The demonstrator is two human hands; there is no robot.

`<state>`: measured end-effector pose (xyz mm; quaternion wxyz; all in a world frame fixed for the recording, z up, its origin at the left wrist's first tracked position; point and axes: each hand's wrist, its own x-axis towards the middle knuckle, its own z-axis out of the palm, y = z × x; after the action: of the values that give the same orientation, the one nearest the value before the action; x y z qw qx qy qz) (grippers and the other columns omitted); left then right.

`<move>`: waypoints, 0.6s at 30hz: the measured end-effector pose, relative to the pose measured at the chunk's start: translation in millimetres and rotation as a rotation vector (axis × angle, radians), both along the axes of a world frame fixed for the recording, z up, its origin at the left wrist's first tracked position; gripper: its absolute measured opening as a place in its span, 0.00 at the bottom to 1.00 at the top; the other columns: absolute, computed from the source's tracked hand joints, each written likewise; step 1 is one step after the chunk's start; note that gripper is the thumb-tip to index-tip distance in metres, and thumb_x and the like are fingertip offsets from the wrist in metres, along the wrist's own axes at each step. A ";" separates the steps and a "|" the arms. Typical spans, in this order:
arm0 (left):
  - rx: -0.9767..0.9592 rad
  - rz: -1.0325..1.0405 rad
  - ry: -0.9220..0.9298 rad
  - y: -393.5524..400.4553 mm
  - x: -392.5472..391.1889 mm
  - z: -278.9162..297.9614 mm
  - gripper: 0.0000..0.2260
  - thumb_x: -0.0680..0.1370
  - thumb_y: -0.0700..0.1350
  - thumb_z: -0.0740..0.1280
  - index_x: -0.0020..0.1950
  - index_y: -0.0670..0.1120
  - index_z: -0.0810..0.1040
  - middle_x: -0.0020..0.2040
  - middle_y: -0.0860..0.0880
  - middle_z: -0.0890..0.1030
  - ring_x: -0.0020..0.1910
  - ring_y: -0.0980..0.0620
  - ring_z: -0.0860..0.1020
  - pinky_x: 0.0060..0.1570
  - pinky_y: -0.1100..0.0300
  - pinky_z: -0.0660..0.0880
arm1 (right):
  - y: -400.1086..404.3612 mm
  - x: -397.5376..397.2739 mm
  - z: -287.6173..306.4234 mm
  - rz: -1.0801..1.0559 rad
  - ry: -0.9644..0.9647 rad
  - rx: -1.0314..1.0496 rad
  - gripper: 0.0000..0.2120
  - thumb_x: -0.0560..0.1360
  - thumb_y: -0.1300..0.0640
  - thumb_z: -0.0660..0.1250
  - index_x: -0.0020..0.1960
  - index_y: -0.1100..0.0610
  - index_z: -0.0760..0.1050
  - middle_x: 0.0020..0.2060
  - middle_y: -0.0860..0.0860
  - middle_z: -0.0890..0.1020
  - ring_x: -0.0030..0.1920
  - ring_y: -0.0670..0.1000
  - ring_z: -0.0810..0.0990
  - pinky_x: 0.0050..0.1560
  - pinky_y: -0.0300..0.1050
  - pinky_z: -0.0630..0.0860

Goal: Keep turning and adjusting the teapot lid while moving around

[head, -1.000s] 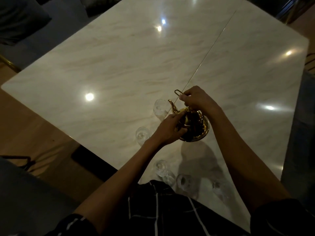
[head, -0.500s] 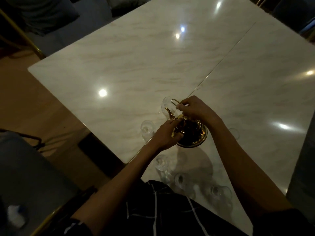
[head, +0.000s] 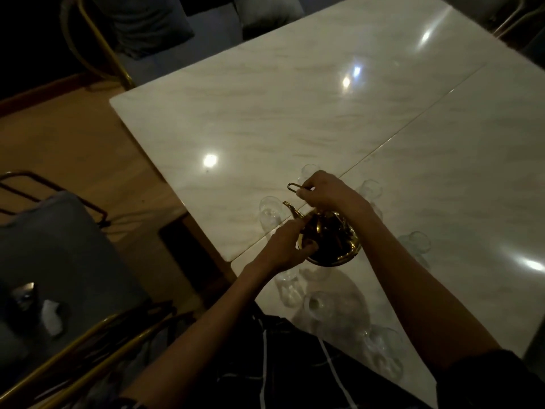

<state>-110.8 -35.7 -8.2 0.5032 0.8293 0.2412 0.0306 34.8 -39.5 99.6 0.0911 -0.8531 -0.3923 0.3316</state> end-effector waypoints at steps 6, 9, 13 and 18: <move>0.019 0.021 -0.072 -9.3 -4.4 4.1 0.28 0.76 0.47 0.70 0.75 0.48 0.66 0.64 0.46 0.77 0.61 0.50 0.74 0.56 0.59 0.72 | 2.9 -2.6 7.1 0.041 -0.034 -0.019 0.14 0.78 0.55 0.64 0.54 0.64 0.82 0.45 0.60 0.85 0.44 0.57 0.84 0.45 0.48 0.79; 0.029 0.031 -0.094 -9.6 -4.6 7.2 0.28 0.76 0.46 0.71 0.74 0.47 0.66 0.63 0.45 0.78 0.61 0.49 0.75 0.55 0.59 0.71 | 3.7 -1.4 9.5 0.040 -0.039 -0.019 0.14 0.78 0.55 0.65 0.53 0.64 0.83 0.45 0.59 0.85 0.44 0.57 0.84 0.44 0.46 0.78; 0.038 0.013 -0.110 -7.9 -5.3 11.0 0.30 0.77 0.46 0.70 0.76 0.49 0.64 0.63 0.46 0.78 0.61 0.50 0.75 0.56 0.58 0.73 | 2.9 -0.8 14.5 0.044 -0.039 -0.016 0.14 0.78 0.55 0.65 0.54 0.63 0.83 0.45 0.59 0.85 0.41 0.54 0.81 0.40 0.43 0.75; 0.022 0.033 -0.109 -3.0 -7.2 21.2 0.25 0.79 0.44 0.67 0.76 0.49 0.65 0.62 0.44 0.79 0.60 0.48 0.77 0.58 0.55 0.75 | 1.9 -1.5 23.2 0.050 -0.031 0.000 0.15 0.79 0.54 0.64 0.56 0.63 0.82 0.47 0.59 0.85 0.47 0.56 0.84 0.50 0.50 0.80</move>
<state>-117.9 -38.7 13.1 0.5060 0.8277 0.2268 0.0868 33.3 -37.7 122.8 0.0767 -0.8480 -0.4149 0.3207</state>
